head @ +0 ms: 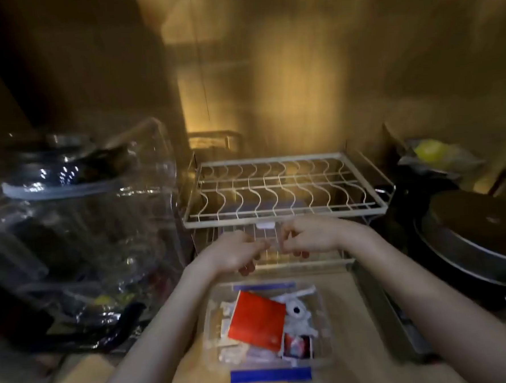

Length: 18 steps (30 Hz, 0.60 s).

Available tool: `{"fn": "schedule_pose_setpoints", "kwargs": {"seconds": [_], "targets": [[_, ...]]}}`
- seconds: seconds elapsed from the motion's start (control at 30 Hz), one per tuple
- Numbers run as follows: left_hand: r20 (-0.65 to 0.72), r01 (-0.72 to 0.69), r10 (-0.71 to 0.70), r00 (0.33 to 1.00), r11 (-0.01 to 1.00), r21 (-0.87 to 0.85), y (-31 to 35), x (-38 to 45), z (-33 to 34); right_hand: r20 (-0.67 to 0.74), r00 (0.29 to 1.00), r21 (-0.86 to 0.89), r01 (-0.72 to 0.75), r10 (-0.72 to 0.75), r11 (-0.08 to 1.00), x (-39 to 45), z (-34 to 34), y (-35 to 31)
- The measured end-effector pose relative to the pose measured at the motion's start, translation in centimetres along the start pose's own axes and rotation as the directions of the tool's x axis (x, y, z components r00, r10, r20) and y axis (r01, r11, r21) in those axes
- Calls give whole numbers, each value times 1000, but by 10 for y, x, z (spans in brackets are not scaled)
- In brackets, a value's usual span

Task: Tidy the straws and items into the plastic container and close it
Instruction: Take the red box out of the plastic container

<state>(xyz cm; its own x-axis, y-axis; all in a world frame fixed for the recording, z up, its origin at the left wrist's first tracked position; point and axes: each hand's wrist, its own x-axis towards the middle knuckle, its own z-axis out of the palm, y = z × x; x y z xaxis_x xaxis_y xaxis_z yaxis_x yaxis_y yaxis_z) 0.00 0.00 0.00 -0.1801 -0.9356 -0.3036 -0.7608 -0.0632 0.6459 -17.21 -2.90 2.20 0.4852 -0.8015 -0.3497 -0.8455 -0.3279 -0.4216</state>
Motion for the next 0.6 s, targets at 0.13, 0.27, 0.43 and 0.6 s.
{"fn": "schedule_pose_setpoints", "kwargs": {"seconds": [0.13,0.27,0.43,0.6], "targets": [[41,20,-21,999,999,25,-36,5,43,60,997,37,-51,49,998,17,51,17],[57,15,-18,998,998,65,-69,6,88,59,997,230,-62,50,971,29,100,33],[95,22,-25,995,999,26,-105,6,136,39,999,302,-31,20,953,45,157,55],[98,30,-31,995,1000,8,-123,-1,164,7,998,220,-59,59,974,57,197,65]]}}
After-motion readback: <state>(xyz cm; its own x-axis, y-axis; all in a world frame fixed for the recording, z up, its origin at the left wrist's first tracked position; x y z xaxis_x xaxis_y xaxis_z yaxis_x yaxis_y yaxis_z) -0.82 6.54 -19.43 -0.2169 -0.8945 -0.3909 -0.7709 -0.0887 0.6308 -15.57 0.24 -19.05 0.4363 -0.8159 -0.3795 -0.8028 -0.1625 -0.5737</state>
